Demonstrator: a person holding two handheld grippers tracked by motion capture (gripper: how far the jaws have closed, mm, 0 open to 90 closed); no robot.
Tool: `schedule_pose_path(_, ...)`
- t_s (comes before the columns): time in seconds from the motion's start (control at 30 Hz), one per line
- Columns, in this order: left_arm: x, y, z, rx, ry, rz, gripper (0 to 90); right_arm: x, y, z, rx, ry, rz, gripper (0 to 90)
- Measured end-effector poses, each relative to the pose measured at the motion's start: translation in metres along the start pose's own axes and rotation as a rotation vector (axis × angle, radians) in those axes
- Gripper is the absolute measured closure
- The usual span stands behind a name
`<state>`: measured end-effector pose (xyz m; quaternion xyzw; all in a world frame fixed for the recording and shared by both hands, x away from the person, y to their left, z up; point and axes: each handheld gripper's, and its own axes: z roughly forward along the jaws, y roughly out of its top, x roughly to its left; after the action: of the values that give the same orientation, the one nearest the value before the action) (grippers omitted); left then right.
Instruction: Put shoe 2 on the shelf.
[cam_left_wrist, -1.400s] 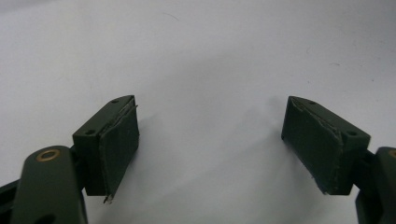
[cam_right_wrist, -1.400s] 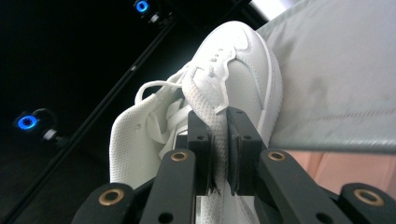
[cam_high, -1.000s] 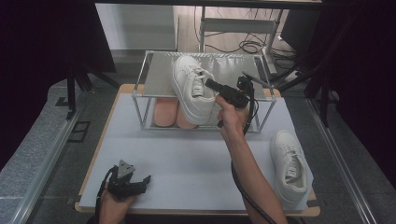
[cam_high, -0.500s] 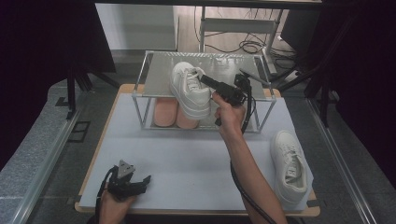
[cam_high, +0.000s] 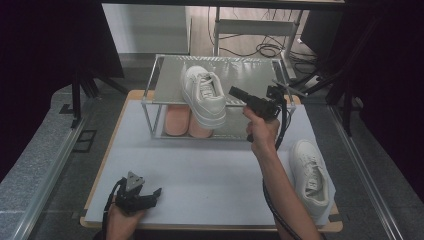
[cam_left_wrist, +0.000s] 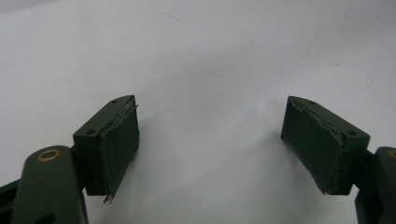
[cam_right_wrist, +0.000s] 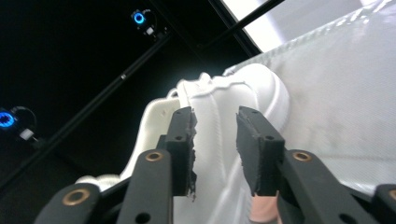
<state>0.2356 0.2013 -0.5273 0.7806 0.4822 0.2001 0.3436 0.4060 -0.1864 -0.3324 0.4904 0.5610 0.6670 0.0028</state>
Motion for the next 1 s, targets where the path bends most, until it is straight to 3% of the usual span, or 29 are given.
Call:
schedule_pose_path(0.07, 0.0, 0.0, 0.0, 0.0, 0.0, 0.0, 19.3, -0.001, -0.002, -0.003, 0.006, 0.003, 0.001, 70.9)
schedule_pose_path(0.2, 0.0, 0.0, 0.0, 0.0, 0.0, -0.001, 19.4, -0.003, -0.01, -0.012, 0.027, -0.003, -0.043, 76.2)
schedule_pose_path(0.3, 0.0, 0.0, 0.0, -0.001, 0.001, -0.001, 19.4, 0.002, -0.019, -0.019, 0.061, -0.019, -0.124, 81.0)
schedule_pose_path(0.33, 0.0, 0.0, 0.0, -0.001, 0.001, -0.001, 19.4, 0.002, -0.019, -0.019, 0.061, -0.019, -0.124, 81.0)
schedule_pose_path(0.37, 0.0, 0.0, 0.0, 0.0, 0.001, 0.0, 19.4, 0.006, -0.024, -0.022, 0.078, -0.025, -0.171, 84.1)
schedule_pose_path(0.5, 0.0, 0.0, 0.0, -0.001, 0.001, -0.001, 19.4, 0.012, -0.032, -0.026, 0.107, -0.027, -0.228, 88.5)
schedule_pose_path(0.57, 0.0, 0.0, 0.0, 0.0, 0.001, 0.0, 19.4, 0.019, -0.041, -0.03, 0.137, -0.026, -0.293, 89.9)
schedule_pose_path(1.0, 0.0, 0.0, 0.0, 0.0, 0.001, -0.001, 19.4, 0.04, -0.069, -0.03, 0.207, 0.05, -0.399, 90.0)
